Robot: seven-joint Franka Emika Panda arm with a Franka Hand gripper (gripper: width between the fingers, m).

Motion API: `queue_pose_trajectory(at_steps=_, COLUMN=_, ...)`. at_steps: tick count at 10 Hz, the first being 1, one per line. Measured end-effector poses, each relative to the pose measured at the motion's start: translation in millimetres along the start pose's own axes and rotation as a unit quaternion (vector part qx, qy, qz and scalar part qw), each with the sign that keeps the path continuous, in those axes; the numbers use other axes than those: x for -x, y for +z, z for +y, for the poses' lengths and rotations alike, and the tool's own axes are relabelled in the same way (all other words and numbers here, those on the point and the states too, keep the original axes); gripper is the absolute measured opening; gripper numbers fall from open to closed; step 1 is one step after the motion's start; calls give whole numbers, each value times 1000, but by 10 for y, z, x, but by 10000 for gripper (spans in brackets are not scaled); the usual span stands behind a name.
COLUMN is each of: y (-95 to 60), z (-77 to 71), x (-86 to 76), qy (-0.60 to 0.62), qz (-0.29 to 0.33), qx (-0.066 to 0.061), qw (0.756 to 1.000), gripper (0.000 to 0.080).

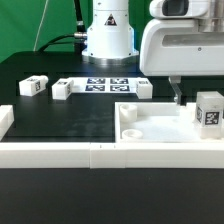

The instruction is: Assemble one leg

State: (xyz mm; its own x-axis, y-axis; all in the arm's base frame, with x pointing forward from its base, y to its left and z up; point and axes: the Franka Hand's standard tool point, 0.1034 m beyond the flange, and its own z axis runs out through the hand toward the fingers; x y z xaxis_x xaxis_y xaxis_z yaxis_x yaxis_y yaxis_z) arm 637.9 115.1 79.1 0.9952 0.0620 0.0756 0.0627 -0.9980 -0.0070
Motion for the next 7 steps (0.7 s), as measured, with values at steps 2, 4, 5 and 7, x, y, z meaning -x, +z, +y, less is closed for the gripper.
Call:
queue_pose_trajectory(at_steps=2, y=0, z=9, x=-1, qy=-16, qz=0, qx=2, qw=1000, gripper=620)
queue_pose_trajectory(at_steps=4, y=0, z=12, x=-1, qy=-16, qz=0, qx=2, qw=1000, gripper=439)
queue_pose_trajectory(at_steps=5, y=0, z=12, x=-1, qy=-11, qz=0, qx=2, qw=1000, gripper=289)
queue_pose_trajectory(at_steps=7, y=1, z=12, x=-1, qy=6, qz=0, qx=2, qw=1000, gripper=290)
